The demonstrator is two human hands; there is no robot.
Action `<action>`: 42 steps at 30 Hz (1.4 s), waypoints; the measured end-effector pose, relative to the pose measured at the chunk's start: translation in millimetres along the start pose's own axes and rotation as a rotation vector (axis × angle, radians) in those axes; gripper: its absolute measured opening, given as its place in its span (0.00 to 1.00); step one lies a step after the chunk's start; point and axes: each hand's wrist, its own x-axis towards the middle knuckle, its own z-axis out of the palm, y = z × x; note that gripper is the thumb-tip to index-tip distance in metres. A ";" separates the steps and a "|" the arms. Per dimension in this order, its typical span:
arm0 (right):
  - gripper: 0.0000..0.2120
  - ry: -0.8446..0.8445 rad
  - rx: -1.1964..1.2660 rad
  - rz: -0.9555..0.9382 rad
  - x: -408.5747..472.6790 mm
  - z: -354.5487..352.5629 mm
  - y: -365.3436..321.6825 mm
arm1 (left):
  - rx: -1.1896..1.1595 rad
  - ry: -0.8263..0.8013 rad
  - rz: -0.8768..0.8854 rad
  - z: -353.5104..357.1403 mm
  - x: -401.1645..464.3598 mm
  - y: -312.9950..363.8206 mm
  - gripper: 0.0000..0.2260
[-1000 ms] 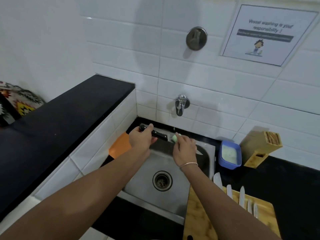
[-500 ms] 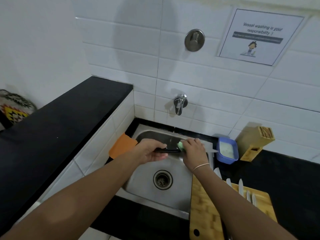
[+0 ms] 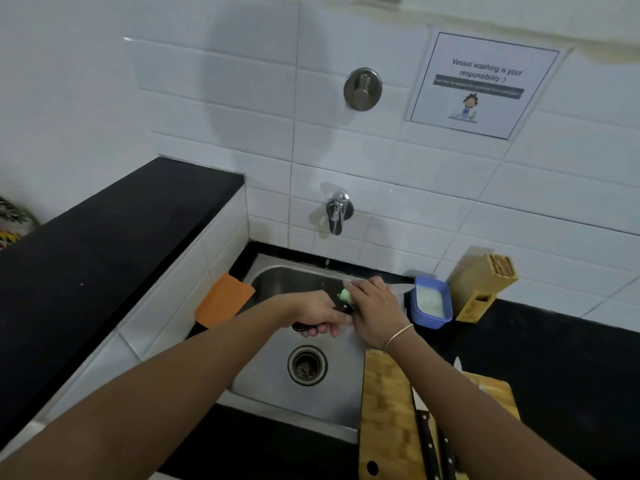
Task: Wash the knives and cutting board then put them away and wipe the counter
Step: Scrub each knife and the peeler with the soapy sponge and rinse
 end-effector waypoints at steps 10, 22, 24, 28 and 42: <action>0.21 0.226 0.342 -0.109 21.5 -17.5 11.4 | 0.118 0.252 0.156 -4.2 -7.2 8.3 0.13; 0.07 0.584 0.457 -0.234 24.7 7.5 8.0 | 0.011 0.450 0.098 22.3 -28.8 8.9 0.14; 0.07 0.587 0.455 -0.244 19.0 9.5 17.7 | 0.003 0.436 0.081 28.1 -31.2 8.4 0.14; 0.05 0.645 0.536 0.164 19.4 9.9 51.2 | 0.016 0.379 0.059 39.2 -30.9 4.3 0.13; 0.06 0.541 0.443 0.334 6.5 18.0 22.4 | 0.107 0.247 0.122 8.8 -36.9 -31.3 0.13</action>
